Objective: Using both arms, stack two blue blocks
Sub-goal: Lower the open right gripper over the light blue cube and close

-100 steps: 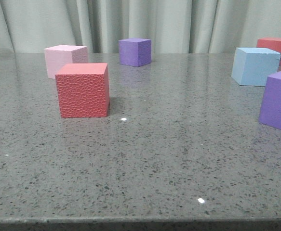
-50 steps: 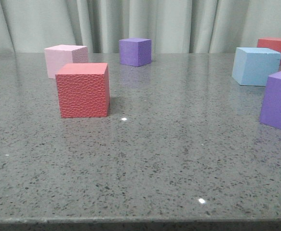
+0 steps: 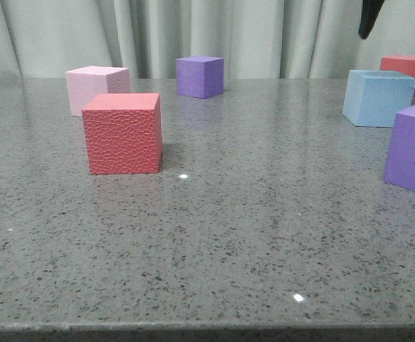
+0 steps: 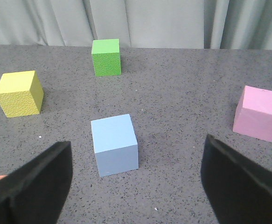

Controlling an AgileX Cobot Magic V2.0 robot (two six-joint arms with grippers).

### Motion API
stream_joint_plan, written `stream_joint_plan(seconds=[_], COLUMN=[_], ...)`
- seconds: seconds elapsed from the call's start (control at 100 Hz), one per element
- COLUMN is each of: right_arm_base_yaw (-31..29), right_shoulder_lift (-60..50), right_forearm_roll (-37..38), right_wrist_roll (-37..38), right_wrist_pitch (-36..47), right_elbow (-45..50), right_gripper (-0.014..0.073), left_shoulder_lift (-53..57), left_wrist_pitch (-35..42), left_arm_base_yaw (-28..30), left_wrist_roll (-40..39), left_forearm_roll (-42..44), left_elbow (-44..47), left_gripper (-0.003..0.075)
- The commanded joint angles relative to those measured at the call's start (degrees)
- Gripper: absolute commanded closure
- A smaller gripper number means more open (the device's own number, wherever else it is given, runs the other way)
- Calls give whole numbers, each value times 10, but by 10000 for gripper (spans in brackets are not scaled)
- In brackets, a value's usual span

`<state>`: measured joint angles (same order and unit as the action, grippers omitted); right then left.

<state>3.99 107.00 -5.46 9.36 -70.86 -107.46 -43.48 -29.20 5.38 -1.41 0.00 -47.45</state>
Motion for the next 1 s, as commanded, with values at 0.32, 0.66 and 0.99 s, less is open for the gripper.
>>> stream_joint_plan(seconds=[0.32, 0.66, 0.99], right_arm_base_yaw=[-1, -1, -1], right_shoulder_lift=[25, 37, 37], right_forearm_roll=[-5, -5, -5], right_wrist_roll=[-7, -7, -7], right_wrist_pitch=[25, 45, 46], right_elbow=[-25, -25, -25], right_gripper=[-60, -57, 158], left_shoulder_lift=[1, 1, 1], left_wrist_pitch=[39, 39, 39], left_arm_base_yaw=[1, 1, 1], left_wrist_roll=[-6, -6, -6], left_forearm_roll=[-3, -3, -3], left_elbow=[-21, -21, -21], left_gripper=[177, 177, 177])
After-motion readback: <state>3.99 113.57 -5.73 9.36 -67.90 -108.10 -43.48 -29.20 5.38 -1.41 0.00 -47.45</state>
